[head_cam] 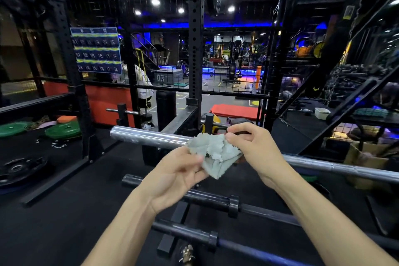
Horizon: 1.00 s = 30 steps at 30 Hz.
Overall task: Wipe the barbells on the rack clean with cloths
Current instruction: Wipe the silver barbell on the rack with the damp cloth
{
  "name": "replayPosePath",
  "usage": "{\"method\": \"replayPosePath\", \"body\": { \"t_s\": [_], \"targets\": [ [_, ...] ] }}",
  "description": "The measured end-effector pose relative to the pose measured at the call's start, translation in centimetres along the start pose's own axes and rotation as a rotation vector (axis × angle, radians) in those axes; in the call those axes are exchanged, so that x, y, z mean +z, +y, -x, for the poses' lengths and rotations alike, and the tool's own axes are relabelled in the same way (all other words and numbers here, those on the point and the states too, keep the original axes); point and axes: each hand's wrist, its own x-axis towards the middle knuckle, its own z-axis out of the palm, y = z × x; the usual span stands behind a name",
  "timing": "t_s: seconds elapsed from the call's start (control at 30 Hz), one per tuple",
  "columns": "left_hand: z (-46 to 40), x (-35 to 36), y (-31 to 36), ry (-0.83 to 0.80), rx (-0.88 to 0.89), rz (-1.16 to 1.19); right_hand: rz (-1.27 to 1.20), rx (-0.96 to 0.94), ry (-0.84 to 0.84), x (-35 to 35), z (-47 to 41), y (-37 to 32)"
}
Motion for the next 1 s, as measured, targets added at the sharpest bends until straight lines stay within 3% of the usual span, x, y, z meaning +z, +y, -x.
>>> {"method": "replayPosePath", "body": {
  "t_s": [0.1, 0.23, 0.4, 0.57, 0.67, 0.73, 0.8, 0.87, 0.93, 1.0],
  "targets": [
    [0.3, 0.7, 0.1, 0.157, -0.011, -0.210, -0.096, 0.057, -0.039, -0.3, 1.0, -0.4],
    [0.4, 2.4, 0.1, 0.308, 0.008, -0.392, -0.059, -0.011, -0.082, -1.0, 2.4, -0.5],
    [0.6, 3.7, 0.3, 0.508, 0.027, -0.545, -0.031, 0.031, -0.273, -1.2, 4.6, -0.5],
    [1.4, 4.1, 1.3, 0.327, -0.032, -0.614, -0.088, 0.170, -0.553, -0.5, 6.9, -0.2],
    [2.2, 4.2, 1.7, 0.193, -0.203, -0.564, -0.254, 0.279, -0.479, 0.1, 7.2, 0.4],
    [2.6, 4.4, 1.7, 0.187, -0.252, -0.592, -0.347, 0.337, -0.395, 0.2, 7.3, 0.6],
    [2.9, 3.8, 1.0, 0.312, -0.184, -0.659, -0.389, 0.336, -0.318, 0.3, 7.3, 0.6],
    [3.5, 3.4, 0.4, 0.396, 0.024, -0.905, -0.367, 0.316, -0.267, 0.2, 7.4, 0.3],
    [4.3, 3.6, 0.0, 0.284, 0.165, -1.057, -0.376, 0.300, -0.245, 0.1, 7.5, 0.2],
    [4.6, 4.1, -0.7, 0.185, 0.185, -1.105, -0.412, 0.289, -0.264, -0.1, 7.5, 0.2]
  ]
}}
